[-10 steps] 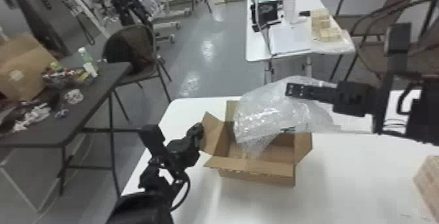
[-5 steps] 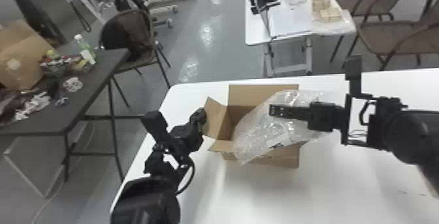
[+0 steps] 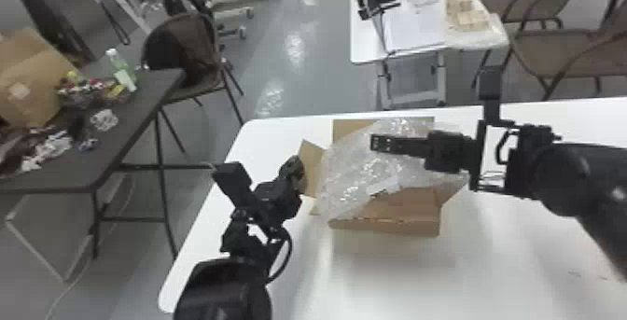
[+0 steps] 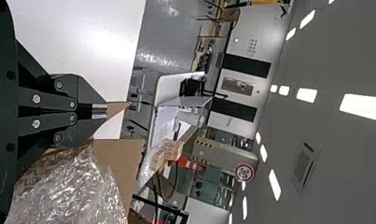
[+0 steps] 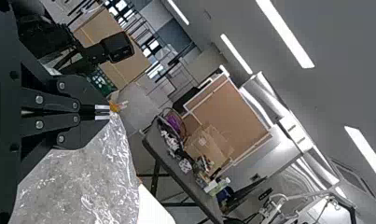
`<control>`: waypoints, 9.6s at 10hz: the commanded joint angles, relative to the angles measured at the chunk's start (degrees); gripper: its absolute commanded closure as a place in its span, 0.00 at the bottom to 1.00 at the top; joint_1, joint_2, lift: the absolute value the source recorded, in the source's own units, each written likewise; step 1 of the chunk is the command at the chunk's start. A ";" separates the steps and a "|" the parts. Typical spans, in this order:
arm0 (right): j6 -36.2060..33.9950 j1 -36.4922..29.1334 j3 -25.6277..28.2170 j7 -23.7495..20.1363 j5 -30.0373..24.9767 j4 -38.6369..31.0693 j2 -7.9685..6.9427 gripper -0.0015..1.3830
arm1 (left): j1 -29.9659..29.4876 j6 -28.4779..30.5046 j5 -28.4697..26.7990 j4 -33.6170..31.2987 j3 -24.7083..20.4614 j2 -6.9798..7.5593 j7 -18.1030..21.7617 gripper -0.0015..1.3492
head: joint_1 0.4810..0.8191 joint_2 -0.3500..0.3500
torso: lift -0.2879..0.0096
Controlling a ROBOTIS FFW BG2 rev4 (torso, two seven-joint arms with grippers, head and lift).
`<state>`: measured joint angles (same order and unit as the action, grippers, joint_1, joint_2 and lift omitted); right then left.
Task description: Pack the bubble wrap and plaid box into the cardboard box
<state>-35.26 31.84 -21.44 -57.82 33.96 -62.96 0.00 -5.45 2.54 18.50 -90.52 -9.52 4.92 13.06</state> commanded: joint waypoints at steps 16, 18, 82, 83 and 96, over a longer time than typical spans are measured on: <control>8.28 0.07 1.05 2.80 -14.98 7.06 -0.05 0.08 | -3.87 -1.31 7.34 -4.75 7.15 1.49 -9.63 0.90 | 0.63 0.97 | 0.67; 1.77 -6.35 5.27 6.14 -19.81 -8.32 -0.05 0.08 | -3.95 -1.31 7.51 -4.75 6.18 2.11 -9.63 0.90 | 0.63 0.99 | 0.67; 5.82 -16.02 8.61 -0.54 -23.77 -25.19 0.62 0.75 | -6.24 -2.72 9.97 -3.17 2.41 -0.18 -7.70 0.90 | 0.63 1.00 | 0.67; 5.29 -15.23 7.73 -1.16 -24.03 -24.49 0.53 0.75 | -6.15 -2.63 9.97 -3.17 2.41 -0.18 -7.70 0.90 | 0.63 1.00 | 0.67; 20.58 -38.87 35.41 8.51 -28.60 -38.82 0.35 0.16 | -7.82 -5.18 10.85 -3.26 -0.58 -0.18 -7.96 0.90 | 0.63 0.81 | 0.67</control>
<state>-16.71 -4.99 11.50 -49.28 5.12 -101.86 0.35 -12.95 -2.22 29.37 -93.77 -9.45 4.88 5.13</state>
